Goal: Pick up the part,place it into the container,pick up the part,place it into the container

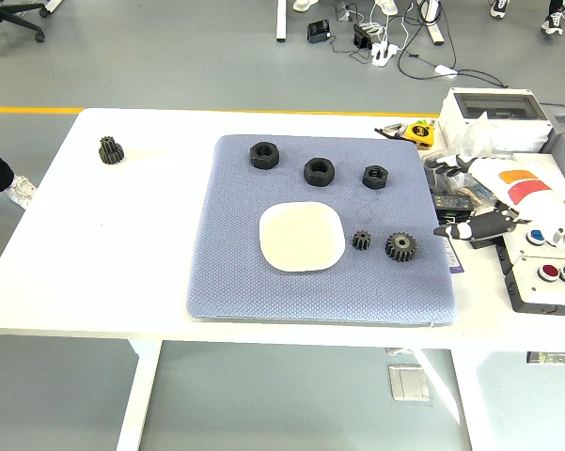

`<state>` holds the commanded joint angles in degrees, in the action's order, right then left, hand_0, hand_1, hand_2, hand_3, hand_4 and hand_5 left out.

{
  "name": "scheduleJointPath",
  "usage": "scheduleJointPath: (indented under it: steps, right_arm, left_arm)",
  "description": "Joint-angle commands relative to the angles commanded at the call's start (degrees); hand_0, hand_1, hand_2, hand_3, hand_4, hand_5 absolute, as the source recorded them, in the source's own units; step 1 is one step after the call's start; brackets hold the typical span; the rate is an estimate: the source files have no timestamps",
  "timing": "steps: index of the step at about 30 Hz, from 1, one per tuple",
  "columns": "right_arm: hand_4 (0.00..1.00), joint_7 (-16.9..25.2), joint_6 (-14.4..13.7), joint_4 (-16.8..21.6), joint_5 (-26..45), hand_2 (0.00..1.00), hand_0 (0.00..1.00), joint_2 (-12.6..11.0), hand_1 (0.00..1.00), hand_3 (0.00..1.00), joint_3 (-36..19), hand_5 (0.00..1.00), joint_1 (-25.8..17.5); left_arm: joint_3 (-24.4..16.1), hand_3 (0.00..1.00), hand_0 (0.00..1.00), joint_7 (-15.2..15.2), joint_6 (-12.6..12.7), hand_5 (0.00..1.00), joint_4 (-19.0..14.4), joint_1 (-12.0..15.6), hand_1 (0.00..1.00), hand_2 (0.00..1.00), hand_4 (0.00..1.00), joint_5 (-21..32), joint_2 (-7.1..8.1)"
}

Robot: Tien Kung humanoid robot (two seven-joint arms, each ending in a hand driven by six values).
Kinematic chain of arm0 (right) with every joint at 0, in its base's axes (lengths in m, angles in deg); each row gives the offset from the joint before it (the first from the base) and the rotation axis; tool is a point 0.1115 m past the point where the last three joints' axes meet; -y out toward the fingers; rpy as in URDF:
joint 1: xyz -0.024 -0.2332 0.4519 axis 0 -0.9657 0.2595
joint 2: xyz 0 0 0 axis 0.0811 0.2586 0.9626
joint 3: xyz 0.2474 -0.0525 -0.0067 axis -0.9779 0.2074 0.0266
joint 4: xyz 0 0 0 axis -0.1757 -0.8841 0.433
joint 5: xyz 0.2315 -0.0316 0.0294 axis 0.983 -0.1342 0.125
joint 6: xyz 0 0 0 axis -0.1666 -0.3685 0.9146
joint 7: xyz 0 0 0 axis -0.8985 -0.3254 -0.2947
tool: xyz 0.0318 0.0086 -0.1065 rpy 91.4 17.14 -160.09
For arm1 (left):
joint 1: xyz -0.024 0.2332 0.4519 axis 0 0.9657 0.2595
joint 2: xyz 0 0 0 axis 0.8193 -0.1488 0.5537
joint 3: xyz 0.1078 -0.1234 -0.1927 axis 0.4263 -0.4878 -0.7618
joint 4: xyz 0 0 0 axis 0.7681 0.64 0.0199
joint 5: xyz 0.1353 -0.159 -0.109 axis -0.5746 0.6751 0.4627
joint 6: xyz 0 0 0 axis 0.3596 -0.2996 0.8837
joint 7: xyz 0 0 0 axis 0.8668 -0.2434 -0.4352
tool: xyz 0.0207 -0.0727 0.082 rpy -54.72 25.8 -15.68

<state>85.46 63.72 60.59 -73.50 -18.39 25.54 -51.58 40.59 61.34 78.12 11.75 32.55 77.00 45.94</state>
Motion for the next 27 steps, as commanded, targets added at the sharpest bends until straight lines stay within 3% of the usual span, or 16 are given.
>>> scheduleJointPath:
  steps: [4, 5, 12, 13, 18, 19, 27]
  right_arm:
    - [0.998, 0.0, 0.1, -1.0, -0.6, 0.759, 0.74, 0.4, 0.733, 0.792, 3.8, 0.267, 2.3]
    - [0.998, 0.1, 0.1, -3.0, -0.5, 0.759, 0.74, 1.3, 0.733, 0.792, 6.8, 0.267, 4.5]
    - [0.998, 0.0, 0.1, -10.6, 1.3, 0.737, 0.717, 4.6, 0.711, 0.786, 13.8, 0.273, 10.2]
    - [0.998, -0.2, 0.8, -12.8, 1.4, 0.723, 0.667, 5.5, 0.688, 0.771, 15.6, 0.275, 11.8]
    - [0.998, -0.6, 2.1, -16.5, 1.1, 0.723, 0.667, 7.3, 0.688, 0.771, 19.0, 0.275, 14.4]
    - [0.998, -0.6, 2.2, -17.3, 1.2, 0.708, 0.608, 7.8, 0.661, 0.766, 19.8, 0.277, 14.9]
    - [0.998, -0.4, 2.1, -24.6, 3.5, 0.701, 0.588, 11.1, 0.651, 0.76, 24.2, 0.278, 17.7]
  left_arm:
    - [-0.2, 0.597, 0.695, 0.1, 0.1, 0.604, 0.0, 0.2, 0.723, 0.758, 0.721, -0.3, 0.02]
    - [0.8, 0.597, 0.695, 0.0, 0.2, 0.604, 0.0, 0.3, 0.723, 0.758, 0.721, 0.5, 0.11]
    - [1.0, 0.596, 0.693, 0.4, 0.4, 0.601, -0.1, 0.7, 0.72, 0.752, 0.72, 0.0, 0.37]
    - [0.9, 0.593, 0.692, 0.4, 0.5, 0.601, -0.1, 0.6, 0.716, 0.75, 0.721, -0.1, 0.4]
    - [0.9, 0.593, 0.692, 0.6, 0.1, 0.601, -0.2, 0.6, 0.716, 0.75, 0.721, -0.8, 0.6]
    - [0.8, 0.592, 0.686, 0.7, 0.0, 0.596, -0.2, 0.5, 0.715, 0.75, 0.716, -1.0, 0.63]
    - [0.4, 0.592, 0.685, 1.0, -0.1, 0.59, -0.3, 0.4, 0.714, 0.747, 0.711, -1.8, 0.79]
